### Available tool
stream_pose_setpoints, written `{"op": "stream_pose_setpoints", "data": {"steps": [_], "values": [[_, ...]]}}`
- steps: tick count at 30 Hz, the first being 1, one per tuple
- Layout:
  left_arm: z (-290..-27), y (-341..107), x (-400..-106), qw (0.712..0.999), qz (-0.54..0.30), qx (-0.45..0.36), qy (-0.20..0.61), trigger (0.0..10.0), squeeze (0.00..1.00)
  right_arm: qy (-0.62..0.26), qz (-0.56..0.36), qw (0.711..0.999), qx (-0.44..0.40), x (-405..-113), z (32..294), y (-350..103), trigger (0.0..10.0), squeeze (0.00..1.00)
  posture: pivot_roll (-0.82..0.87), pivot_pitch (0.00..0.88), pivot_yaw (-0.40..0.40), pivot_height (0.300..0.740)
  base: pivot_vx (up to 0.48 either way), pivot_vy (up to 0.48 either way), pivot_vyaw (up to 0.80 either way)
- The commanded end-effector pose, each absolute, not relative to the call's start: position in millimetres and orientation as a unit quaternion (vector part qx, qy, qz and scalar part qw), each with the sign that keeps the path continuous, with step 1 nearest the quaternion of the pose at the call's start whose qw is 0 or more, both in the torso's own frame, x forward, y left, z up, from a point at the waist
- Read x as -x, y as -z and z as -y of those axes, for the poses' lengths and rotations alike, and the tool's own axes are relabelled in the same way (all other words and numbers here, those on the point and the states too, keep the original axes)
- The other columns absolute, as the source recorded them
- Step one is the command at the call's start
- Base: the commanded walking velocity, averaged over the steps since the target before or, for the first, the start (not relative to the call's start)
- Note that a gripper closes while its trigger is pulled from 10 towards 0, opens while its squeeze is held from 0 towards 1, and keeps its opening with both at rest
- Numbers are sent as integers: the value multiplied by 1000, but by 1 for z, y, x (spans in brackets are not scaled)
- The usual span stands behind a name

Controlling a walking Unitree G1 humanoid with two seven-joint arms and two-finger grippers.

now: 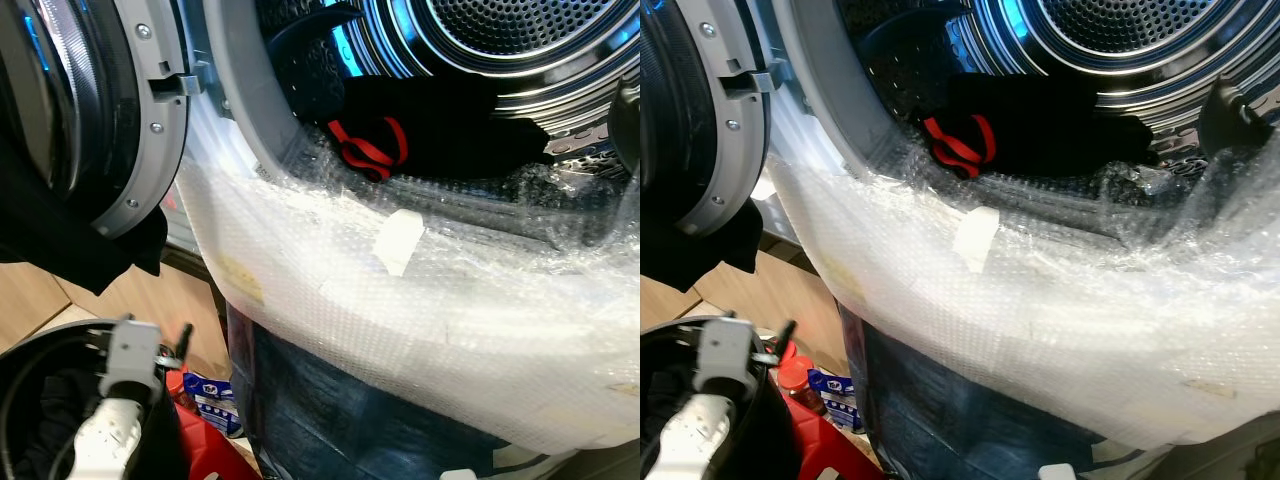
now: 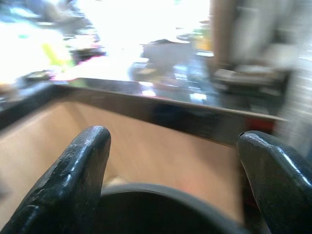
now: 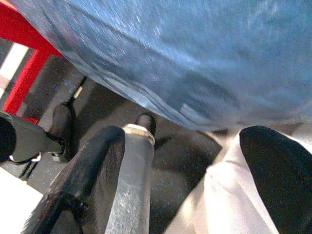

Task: Clothes washing

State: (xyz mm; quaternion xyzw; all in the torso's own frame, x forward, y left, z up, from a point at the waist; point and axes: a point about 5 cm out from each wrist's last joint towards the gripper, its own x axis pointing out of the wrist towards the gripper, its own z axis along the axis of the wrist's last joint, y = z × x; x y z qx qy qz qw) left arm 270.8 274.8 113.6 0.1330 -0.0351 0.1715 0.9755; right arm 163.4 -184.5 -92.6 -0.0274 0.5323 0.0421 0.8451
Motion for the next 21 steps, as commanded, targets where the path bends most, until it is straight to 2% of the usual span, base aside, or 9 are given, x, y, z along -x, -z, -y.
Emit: {"op": "stream_pose_setpoints", "data": {"steps": [1, 3, 5, 6, 7, 8, 9, 12, 21], "values": [[-295, -124, -266, 963, 25, -133, -233, 10000, 0, -22, -537, 843, 32, -161, 189, 94, 10000, 0, 64, 92, 21, 740, 0, 0, 0], [-305, -129, -264, 957, 12, -127, -261, 10000, 0, -4, -532, 846, 36, -165, 191, 93, 10000, 0, 65, 94, 22, 740, 0, 0, 0], [-316, -127, -259, 950, -22, -88, -298, 10000, 0, 12, -532, 845, 50, -168, 194, 91, 10000, 0, 62, 98, 23, 740, 0, 0, 0], [-320, -125, -255, 947, -45, -69, -309, 10000, 122, 18, -530, 846, 46, -169, 195, 91, 10000, 0, 57, 100, 27, 740, 0, 0, 0], [-321, -123, -255, 947, -50, -63, -311, 10000, 122, 20, -530, 847, 44, -169, 195, 91, 10000, 0, 57, 100, 27, 740, 0, 0, 0], [-328, -121, -251, 939, -66, -55, -332, 10000, 1000, 28, -531, 846, 43, -169, 195, 91, 10000, 0, 66, 102, 27, 740, 0, 0, 0], [-329, -119, -250, 937, -73, -53, -338, 10000, 1000, 31, -531, 846, 43, -169, 195, 91, 10000, 0, 66, 102, 27, 740, 0, 0, 0], [-336, -100, -245, 922, -128, 43, -363, 10000, 1000, 35, -534, 844, 43, -165, 193, 93, 10000, 0, 79, 100, 31, 740, 0, 0, 0], [-351, -79, -230, 894, -206, 91, -387, 10000, 1000, 43, -547, 834, 56, -150, 202, 98, 10000, 0, 65, 105, 32, 740, 0, 0, 0]]}}
